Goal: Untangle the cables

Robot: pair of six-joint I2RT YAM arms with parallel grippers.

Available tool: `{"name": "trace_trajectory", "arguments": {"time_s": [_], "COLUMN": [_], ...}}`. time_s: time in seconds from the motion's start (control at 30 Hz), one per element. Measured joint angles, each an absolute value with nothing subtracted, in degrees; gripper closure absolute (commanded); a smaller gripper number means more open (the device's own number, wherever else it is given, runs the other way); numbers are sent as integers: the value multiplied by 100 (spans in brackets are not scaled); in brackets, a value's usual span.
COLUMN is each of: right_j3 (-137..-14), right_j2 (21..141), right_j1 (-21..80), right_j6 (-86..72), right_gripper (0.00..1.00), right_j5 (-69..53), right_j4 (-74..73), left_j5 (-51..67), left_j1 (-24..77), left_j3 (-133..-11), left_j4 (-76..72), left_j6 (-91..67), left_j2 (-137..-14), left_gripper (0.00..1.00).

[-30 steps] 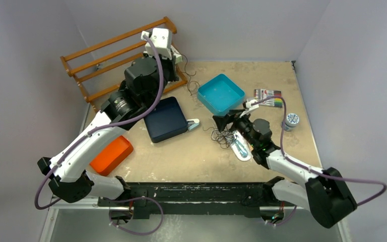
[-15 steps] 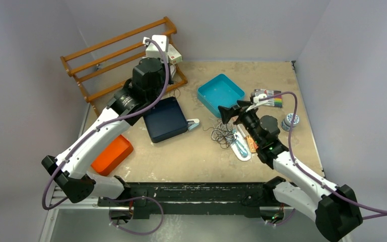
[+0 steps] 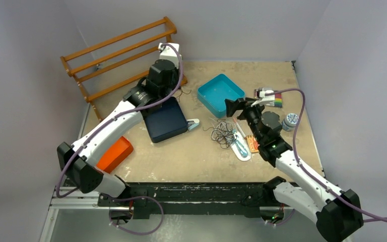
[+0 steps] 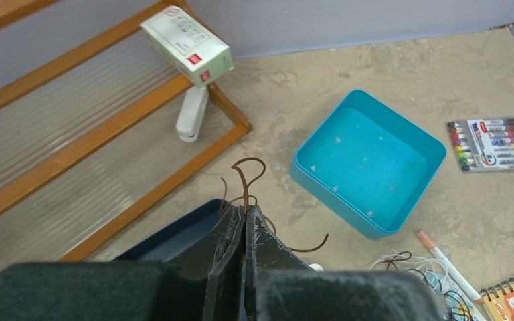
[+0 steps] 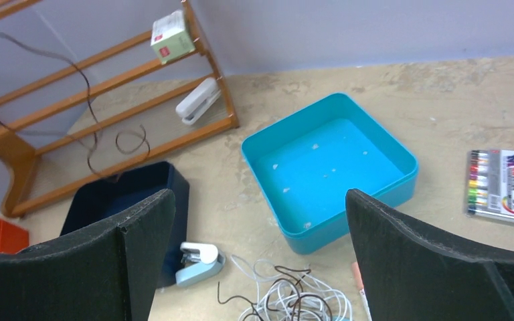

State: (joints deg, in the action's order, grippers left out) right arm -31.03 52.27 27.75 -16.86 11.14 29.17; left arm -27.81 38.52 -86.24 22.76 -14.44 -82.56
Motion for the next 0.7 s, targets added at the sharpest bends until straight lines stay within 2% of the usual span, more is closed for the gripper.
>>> {"name": "trace_trajectory", "arguments": {"time_s": [0.27, 0.7], "right_j3": [-3293, -3260], "right_j2": [4963, 4567], "right_j1": [2775, 2775], "right_j6": [-1949, -1981], "right_gripper": [1, 1], "right_j5": [1546, 1859], "right_j4": [2388, 2117], "left_j5": [-2104, -1450], "left_j1": [3852, 3852], "left_j3": [-9100, -11065], "left_j4": [2008, 1568], "left_j6": [-1514, -1562], "left_j2": [-9341, -11063], "left_gripper": [100, 100]}}
